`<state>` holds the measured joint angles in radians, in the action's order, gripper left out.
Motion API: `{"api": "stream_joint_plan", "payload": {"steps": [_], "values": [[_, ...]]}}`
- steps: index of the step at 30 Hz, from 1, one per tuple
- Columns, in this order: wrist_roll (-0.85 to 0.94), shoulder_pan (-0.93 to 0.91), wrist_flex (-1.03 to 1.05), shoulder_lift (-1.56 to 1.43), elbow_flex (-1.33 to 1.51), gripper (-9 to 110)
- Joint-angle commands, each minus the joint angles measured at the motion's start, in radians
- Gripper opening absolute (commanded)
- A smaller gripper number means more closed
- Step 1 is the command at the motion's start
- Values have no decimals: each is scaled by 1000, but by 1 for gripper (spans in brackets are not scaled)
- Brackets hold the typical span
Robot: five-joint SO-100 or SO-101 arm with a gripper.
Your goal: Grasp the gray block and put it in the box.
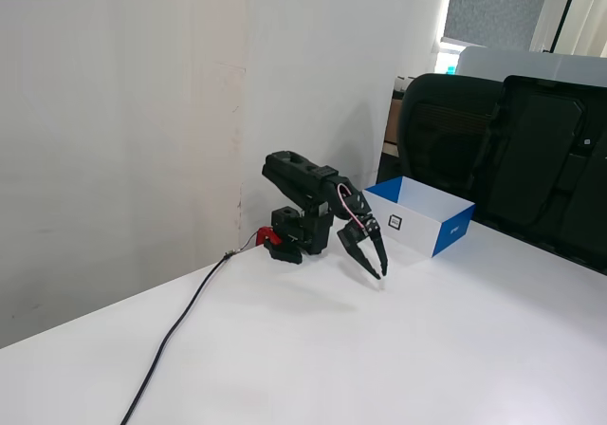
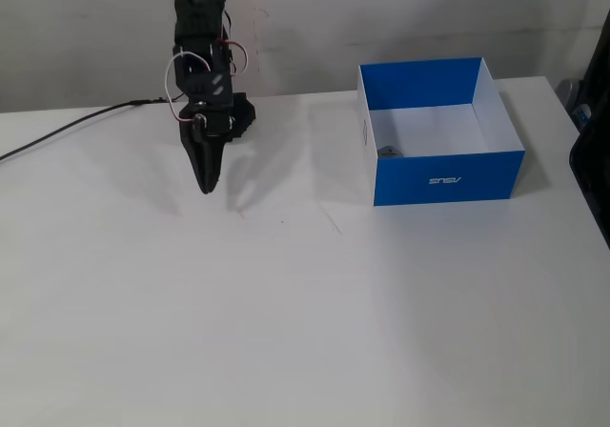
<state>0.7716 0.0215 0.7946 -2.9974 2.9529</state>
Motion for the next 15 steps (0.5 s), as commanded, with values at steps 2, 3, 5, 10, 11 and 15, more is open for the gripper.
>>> {"api": "stream_joint_plan", "payload": {"steps": [2,3,5,10,11,15], "values": [[-41,-15,91,-391,129,0],[-64,-15,110,-396,130,0],[-112,-3,110,-396,138,0],[-288,6,106,-396,143,0],[-327,6,106,-396,147,0],[-506,8,114,-396,150,0]]}}
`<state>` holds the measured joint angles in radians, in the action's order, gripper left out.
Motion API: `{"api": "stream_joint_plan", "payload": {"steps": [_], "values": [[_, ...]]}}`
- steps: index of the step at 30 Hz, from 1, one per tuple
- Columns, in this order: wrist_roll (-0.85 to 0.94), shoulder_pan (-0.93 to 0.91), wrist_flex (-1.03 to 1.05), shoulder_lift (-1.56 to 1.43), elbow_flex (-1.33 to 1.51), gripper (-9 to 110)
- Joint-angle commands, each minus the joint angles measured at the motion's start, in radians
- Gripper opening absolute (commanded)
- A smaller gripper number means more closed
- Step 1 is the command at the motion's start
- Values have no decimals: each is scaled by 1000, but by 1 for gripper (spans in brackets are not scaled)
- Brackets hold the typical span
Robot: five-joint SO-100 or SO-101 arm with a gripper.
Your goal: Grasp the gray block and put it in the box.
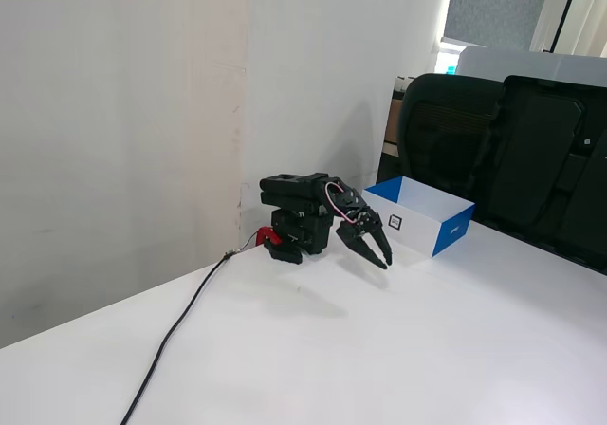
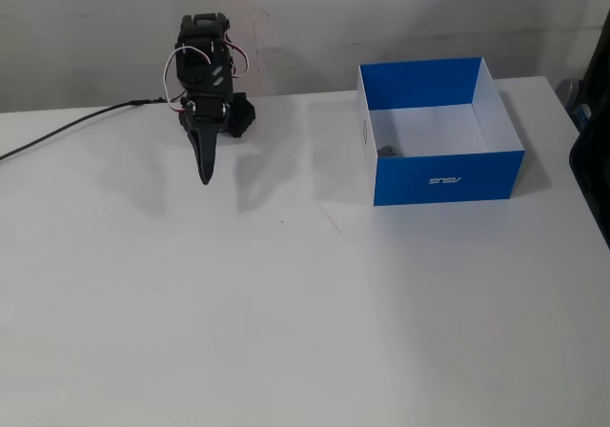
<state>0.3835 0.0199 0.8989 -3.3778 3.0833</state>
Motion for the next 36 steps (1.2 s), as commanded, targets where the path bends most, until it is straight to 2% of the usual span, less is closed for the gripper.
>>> {"api": "stream_joint_plan", "payload": {"steps": [1,9,14,36], "values": [[-160,11,9,-15,23,0],[-445,-11,75,-15,75,0],[-515,-44,141,-17,72,0],[-529,-31,141,-17,74,0]]}}
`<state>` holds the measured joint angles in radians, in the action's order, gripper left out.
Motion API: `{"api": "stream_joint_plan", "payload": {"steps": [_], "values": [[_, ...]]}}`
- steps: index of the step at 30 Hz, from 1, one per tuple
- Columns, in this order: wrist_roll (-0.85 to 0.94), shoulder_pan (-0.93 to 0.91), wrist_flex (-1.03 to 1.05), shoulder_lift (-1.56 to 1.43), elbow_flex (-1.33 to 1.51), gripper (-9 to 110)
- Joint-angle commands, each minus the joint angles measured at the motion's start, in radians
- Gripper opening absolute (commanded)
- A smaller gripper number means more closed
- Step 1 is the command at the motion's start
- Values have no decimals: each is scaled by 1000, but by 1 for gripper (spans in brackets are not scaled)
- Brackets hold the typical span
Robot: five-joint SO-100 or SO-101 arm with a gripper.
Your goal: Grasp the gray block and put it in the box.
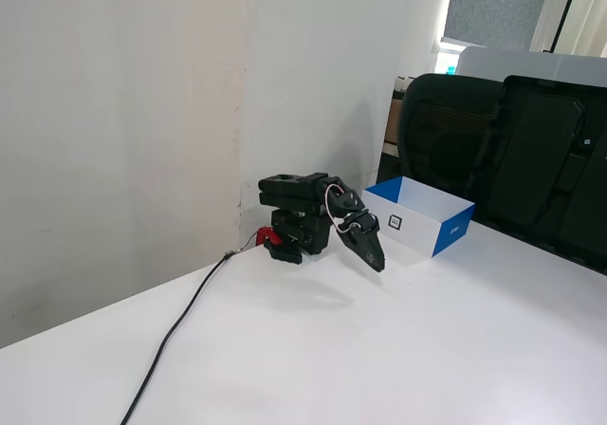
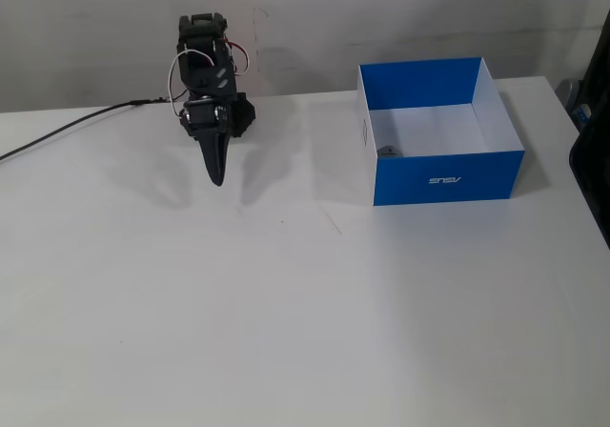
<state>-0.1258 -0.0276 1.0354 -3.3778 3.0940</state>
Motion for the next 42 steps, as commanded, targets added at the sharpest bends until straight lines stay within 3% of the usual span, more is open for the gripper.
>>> {"api": "stream_joint_plan", "payload": {"steps": [1,12,15,23,42], "values": [[-21,20,5,-17,63,0],[-20,6,3,-17,64,0],[-21,5,3,-17,64,8],[-21,5,3,-17,64,2],[-21,5,3,-17,64,0]]}}
